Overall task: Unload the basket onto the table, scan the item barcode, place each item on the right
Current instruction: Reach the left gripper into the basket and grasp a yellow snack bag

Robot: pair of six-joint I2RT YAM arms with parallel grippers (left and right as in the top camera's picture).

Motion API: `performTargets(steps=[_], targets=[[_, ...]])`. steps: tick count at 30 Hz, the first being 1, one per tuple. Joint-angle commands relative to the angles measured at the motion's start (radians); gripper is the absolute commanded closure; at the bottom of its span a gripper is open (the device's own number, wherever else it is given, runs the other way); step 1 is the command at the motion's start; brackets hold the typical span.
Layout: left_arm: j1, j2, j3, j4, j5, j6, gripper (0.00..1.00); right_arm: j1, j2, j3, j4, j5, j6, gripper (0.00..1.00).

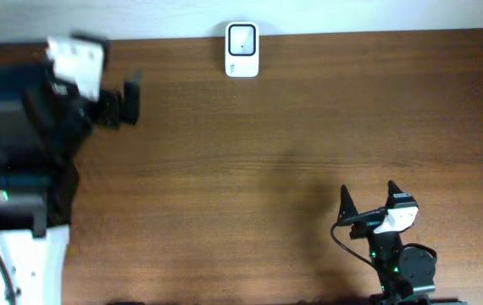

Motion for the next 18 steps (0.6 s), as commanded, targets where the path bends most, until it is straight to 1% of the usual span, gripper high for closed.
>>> performTargets(steps=[1,2,4,5,6,7,8,9,10,11,12,13,15,18], targets=[[-0.001,0.187,0.327,-0.253,0.019,-0.002,0.01,0.005,-0.006,-0.008,-0.002,0.002,-0.005,0.01],[-0.001,0.216,0.365,-0.283,0.018,-0.002,0.01,0.005,-0.006,-0.008,-0.002,0.002,-0.005,0.01],[-0.001,0.259,0.373,-0.316,-0.020,-0.001,0.01,0.005,-0.006,-0.008,-0.002,0.002,-0.005,0.01],[-0.001,0.267,0.373,-0.323,-0.020,0.023,0.01,0.005,-0.006,-0.008,-0.002,0.002,-0.005,0.01],[0.023,0.275,0.374,-0.318,-0.060,0.019,0.01,0.005,-0.006,-0.008,-0.002,0.002,-0.005,0.01],[0.057,0.279,0.374,-0.315,-0.085,-0.015,0.01,0.005,-0.006,-0.008,-0.002,0.002,-0.005,0.01],[0.182,0.278,0.375,-0.320,-0.093,-0.117,0.01,0.005,-0.006,-0.008,-0.002,0.002,-0.005,0.01],[0.277,0.279,0.375,-0.330,-0.094,-0.172,0.01,0.005,-0.006,-0.008,-0.002,0.002,-0.005,0.01],[0.338,0.280,0.375,-0.339,-0.094,-0.192,0.01,0.005,-0.006,-0.008,-0.002,0.002,-0.005,0.01],[0.438,0.283,0.375,-0.359,-0.094,-0.219,0.02,0.005,-0.006,-0.008,-0.002,0.002,-0.005,0.01],[0.497,0.286,0.375,-0.377,-0.095,-0.248,0.02,0.005,-0.006,-0.008,-0.002,0.002,-0.005,0.01],[0.546,0.295,0.375,-0.405,-0.094,-0.279,0.03,0.005,-0.006,-0.008,-0.002,0.002,-0.005,0.01],[0.604,0.319,0.369,-0.462,-0.095,-0.284,0.10,0.005,-0.006,-0.008,-0.002,0.002,-0.005,0.01],[0.612,0.377,0.362,-0.526,-0.097,-0.285,0.14,0.005,-0.006,-0.008,-0.002,0.002,-0.005,0.01]])
